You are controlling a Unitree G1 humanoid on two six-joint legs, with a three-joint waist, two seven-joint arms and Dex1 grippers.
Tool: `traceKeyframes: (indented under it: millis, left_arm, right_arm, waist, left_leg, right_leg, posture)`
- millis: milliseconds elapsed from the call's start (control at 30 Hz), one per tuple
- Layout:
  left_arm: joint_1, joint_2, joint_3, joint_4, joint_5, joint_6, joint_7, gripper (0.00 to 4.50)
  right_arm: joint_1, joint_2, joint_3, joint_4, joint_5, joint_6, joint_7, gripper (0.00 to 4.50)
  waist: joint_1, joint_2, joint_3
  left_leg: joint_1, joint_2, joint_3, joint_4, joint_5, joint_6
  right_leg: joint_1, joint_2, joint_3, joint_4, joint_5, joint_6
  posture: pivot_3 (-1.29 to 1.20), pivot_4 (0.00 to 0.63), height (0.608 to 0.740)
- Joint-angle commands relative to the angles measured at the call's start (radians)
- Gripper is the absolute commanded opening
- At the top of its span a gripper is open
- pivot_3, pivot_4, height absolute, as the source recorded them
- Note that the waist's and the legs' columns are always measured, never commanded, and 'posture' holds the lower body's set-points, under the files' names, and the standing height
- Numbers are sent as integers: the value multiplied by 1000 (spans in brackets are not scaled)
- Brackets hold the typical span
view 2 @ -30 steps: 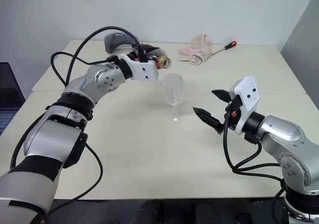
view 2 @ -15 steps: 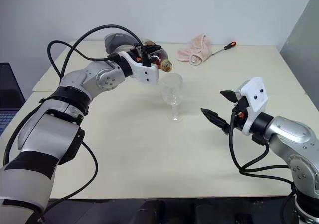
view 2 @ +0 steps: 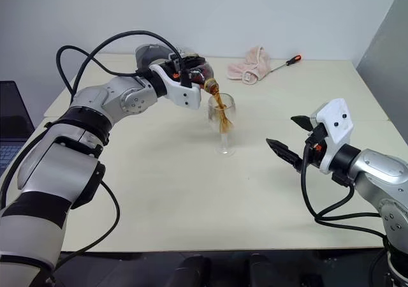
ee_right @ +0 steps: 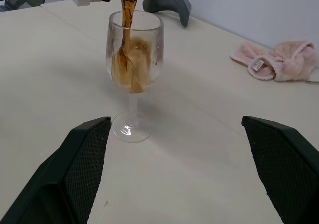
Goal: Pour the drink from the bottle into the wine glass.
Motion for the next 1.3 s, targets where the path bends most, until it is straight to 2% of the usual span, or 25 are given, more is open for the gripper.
traceKeyframes:
  millis: [33,1300]
  left_arm:
    - [-49,16,8,-7,-6,2,21,1085]
    - [-66,26,-25,16,41,51,51,1084]
  right_arm:
    - [0,-17,-21,-10,-1,-26,8,4500]
    - [-15,-10,24,20,4,-37,6,4500]
  waist:
    - [0,0,0]
    - [0,0,0]
  left_leg:
    - [0,0,0,0,0,0]
    - [0,0,0,0,0,0]
  right_leg:
    - [0,0,0,0,0,0]
    - [0,0,0,0,0,0]
  posture:
    - [0,150,740]
    - [0,150,740]
